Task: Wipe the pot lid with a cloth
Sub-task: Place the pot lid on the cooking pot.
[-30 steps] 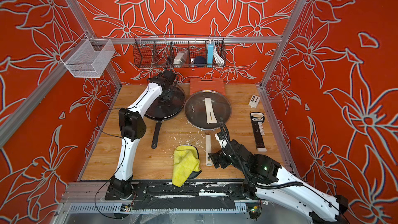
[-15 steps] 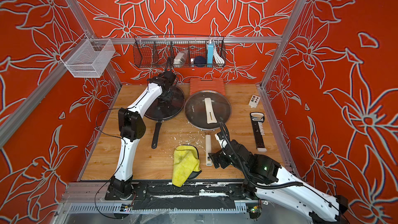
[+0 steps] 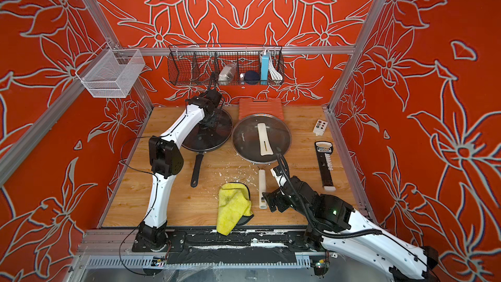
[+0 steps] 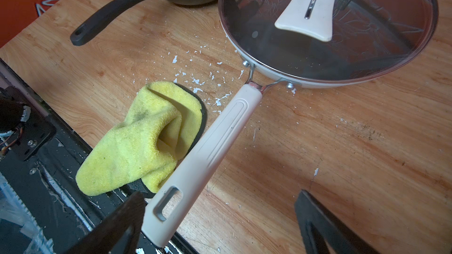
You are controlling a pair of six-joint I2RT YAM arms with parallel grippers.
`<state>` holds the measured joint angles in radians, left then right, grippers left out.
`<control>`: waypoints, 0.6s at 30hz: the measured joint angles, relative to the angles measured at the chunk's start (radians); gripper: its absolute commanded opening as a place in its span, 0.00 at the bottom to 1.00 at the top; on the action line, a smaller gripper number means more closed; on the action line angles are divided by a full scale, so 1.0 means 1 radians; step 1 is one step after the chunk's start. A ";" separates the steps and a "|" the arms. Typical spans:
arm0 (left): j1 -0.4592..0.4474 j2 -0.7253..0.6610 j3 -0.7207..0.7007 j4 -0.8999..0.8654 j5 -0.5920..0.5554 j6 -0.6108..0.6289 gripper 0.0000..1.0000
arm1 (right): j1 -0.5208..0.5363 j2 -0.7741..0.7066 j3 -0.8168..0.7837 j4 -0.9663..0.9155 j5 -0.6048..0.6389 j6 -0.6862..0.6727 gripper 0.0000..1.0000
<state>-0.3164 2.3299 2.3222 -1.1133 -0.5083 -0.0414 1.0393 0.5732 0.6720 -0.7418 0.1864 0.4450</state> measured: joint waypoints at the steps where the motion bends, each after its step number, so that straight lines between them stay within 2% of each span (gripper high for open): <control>1: -0.001 0.000 -0.004 0.001 -0.006 0.001 0.00 | 0.000 0.000 0.000 0.000 0.000 0.000 0.98; 6: -0.006 -0.006 -0.020 0.013 -0.026 0.005 0.01 | 0.000 -0.001 0.000 0.000 0.000 0.000 0.98; 8: -0.006 -0.009 -0.023 0.015 -0.027 0.009 0.12 | 0.000 -0.004 0.000 0.000 0.000 0.000 0.98; 10: -0.007 -0.011 -0.026 0.015 -0.029 0.014 0.30 | 0.000 -0.007 0.000 0.000 0.000 0.000 0.98; 14: -0.010 -0.014 -0.030 0.017 -0.033 0.017 0.53 | 0.000 -0.007 0.000 0.000 0.000 0.000 0.98; 18: -0.013 -0.027 -0.047 0.026 -0.028 0.016 0.59 | 0.000 -0.007 0.000 0.000 0.000 0.000 0.98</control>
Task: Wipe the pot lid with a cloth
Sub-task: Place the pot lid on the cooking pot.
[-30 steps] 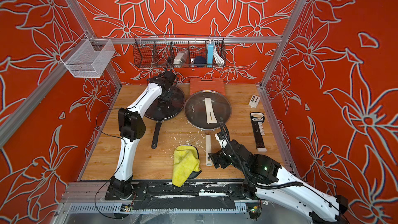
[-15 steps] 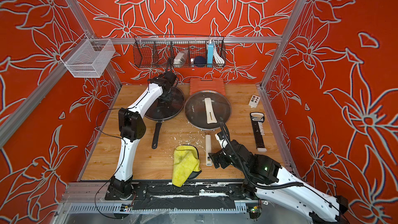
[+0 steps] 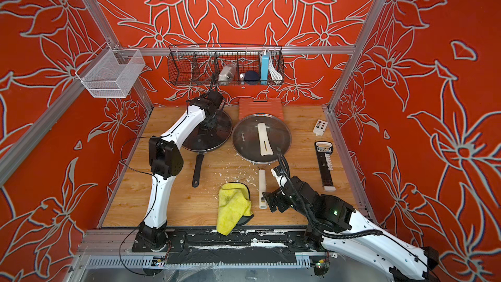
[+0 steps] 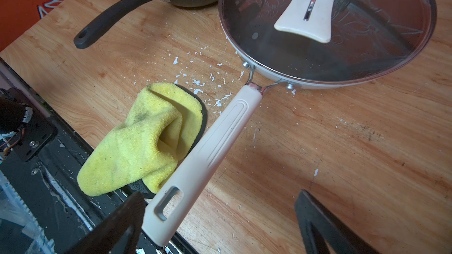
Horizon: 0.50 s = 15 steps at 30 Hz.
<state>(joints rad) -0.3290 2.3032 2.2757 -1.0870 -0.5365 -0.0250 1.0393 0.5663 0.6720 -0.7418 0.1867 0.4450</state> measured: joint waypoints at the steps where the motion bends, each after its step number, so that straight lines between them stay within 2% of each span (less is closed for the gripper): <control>1: 0.000 -0.006 -0.007 0.003 0.001 0.001 0.60 | 0.000 0.000 0.000 0.000 0.000 0.000 0.98; 9: -0.002 -0.135 -0.104 0.055 0.046 0.002 0.63 | 0.000 0.002 0.000 0.000 0.008 0.000 0.98; 15: -0.011 -0.375 -0.254 0.144 0.123 -0.029 0.70 | 0.000 0.066 0.058 -0.023 0.064 0.003 0.98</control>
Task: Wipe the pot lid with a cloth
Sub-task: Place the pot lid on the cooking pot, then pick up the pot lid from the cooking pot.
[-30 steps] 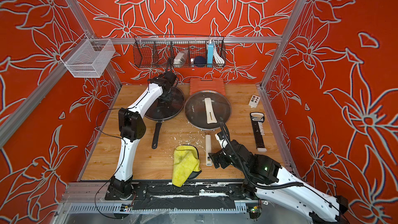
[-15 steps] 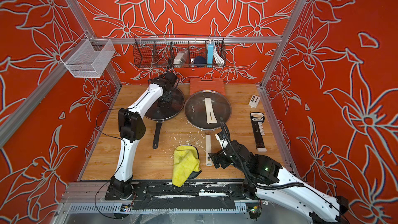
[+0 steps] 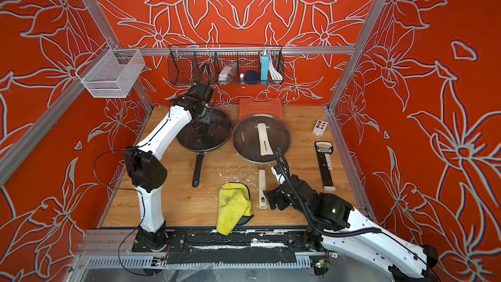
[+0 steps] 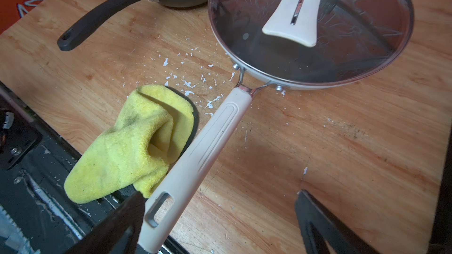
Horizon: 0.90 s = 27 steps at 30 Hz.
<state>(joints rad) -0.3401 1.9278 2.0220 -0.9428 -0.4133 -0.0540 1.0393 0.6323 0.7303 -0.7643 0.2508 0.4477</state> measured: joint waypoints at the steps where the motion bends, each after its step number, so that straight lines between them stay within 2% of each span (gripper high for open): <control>1: -0.006 -0.063 -0.049 0.029 0.018 -0.007 0.70 | -0.001 0.028 0.032 -0.005 0.015 -0.001 0.98; 5: -0.060 -0.290 -0.236 0.133 0.079 -0.042 0.70 | -0.030 0.171 0.177 0.001 0.058 -0.024 0.98; 14: -0.209 -0.670 -0.684 0.313 0.191 -0.150 0.72 | -0.253 0.588 0.517 -0.019 0.031 -0.085 0.98; 20: -0.237 -0.918 -0.935 0.415 0.266 -0.232 0.72 | -0.352 0.811 0.692 -0.081 0.003 -0.121 0.98; 27: -0.243 -1.093 -1.108 0.500 0.354 -0.281 0.72 | -0.432 0.941 0.752 -0.092 -0.058 -0.157 0.96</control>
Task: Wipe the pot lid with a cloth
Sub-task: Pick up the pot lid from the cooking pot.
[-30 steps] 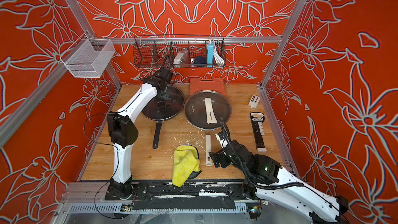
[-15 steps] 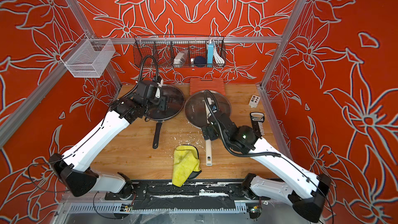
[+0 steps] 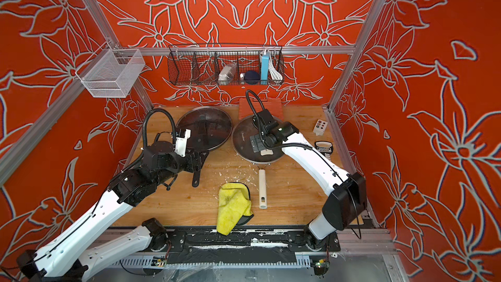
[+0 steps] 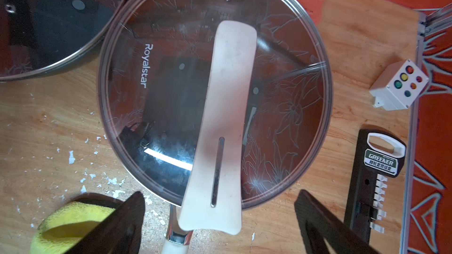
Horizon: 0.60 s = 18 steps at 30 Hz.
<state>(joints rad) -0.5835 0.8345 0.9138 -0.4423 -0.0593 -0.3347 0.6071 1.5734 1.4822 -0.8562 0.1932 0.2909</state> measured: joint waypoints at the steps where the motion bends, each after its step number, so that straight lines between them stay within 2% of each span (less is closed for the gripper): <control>1: 0.000 -0.015 -0.021 0.012 0.014 -0.004 0.72 | -0.008 0.018 0.006 -0.001 -0.013 -0.008 0.96; 9: -0.016 -0.080 -0.163 0.105 0.116 -0.018 0.72 | -0.040 0.145 0.046 0.026 -0.080 -0.052 0.94; 18: -0.052 -0.134 -0.293 0.203 0.194 0.017 0.72 | -0.114 0.230 0.096 0.047 -0.145 -0.092 0.84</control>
<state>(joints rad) -0.6353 0.7010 0.6212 -0.2394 0.1349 -0.3180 0.4927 1.8038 1.5784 -0.8097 0.0483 0.1989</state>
